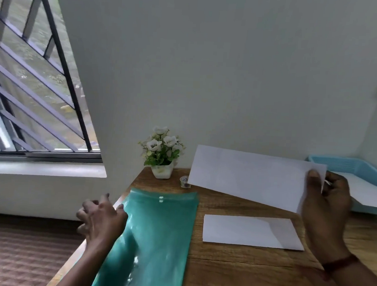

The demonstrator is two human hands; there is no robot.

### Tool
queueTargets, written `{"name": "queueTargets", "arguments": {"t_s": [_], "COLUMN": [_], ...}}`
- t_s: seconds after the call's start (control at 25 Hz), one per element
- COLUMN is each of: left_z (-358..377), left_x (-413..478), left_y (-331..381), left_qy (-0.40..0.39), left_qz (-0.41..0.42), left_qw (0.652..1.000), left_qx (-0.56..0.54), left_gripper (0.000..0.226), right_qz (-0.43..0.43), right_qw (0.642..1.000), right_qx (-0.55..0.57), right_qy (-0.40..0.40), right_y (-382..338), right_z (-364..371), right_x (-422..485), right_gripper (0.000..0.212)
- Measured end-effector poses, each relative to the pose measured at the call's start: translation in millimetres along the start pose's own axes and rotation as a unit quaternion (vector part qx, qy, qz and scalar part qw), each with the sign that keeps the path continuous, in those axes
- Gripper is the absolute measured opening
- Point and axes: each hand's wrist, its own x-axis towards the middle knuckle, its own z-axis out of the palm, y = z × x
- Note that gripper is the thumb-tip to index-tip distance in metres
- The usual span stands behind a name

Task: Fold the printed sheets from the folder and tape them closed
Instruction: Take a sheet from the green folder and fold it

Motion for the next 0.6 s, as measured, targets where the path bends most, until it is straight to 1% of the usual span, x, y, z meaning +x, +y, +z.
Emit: {"name": "queueTargets", "arguments": {"t_s": [0.04,0.08,0.12,0.2,0.24,0.28,0.32,0.36,0.4,0.52,0.6], "left_z": [-6,-12,-19,-32,-34,-32,-25,-14,-3,20,30], "left_x": [-8,-18,-31,-63,-79,-92,-103,-112,-118,-122,-121], "left_y": [16,35,56,98,116,130,140,148,154,168,173], "left_qy": [0.022,0.045,0.060,0.044,0.018,-0.002,-0.008,-0.004,0.003,-0.011,-0.017], "left_qz": [0.067,0.154,0.249,0.432,0.511,0.578,0.628,0.654,0.661,0.638,0.632], "left_qw": [0.997,0.986,0.963,0.891,0.850,0.810,0.776,0.756,0.751,0.769,0.774], "left_qx": [-0.013,-0.040,-0.081,-0.133,-0.126,-0.095,-0.056,-0.023,0.003,0.045,0.038], "left_gripper": [0.048,0.049,0.050,0.058,0.066,0.076,0.085,0.093,0.101,0.118,0.120], "right_qz": [0.007,0.014,0.021,0.039,0.044,0.049,0.053,0.060,0.068,0.104,0.117], "right_qw": [1.000,1.000,1.000,0.999,0.999,0.998,0.998,0.997,0.996,0.994,0.992], "right_qx": [0.005,0.012,0.018,0.024,0.029,0.035,0.043,0.046,0.046,0.024,-0.006], "right_qy": [0.002,0.001,-0.004,-0.009,-0.010,-0.012,-0.015,-0.017,-0.017,-0.028,-0.039], "right_y": [-2,-2,-4,-4,-5,-4,-3,-1,0,2,7], "right_z": [0,-1,1,3,3,4,5,5,5,9,12], "right_x": [0,-1,-3,-6,-6,-7,-8,-9,-9,-13,-15], "right_gripper": [0.014,0.013,0.012,0.009,0.005,0.006,0.008,0.008,0.008,0.011,0.016]}}
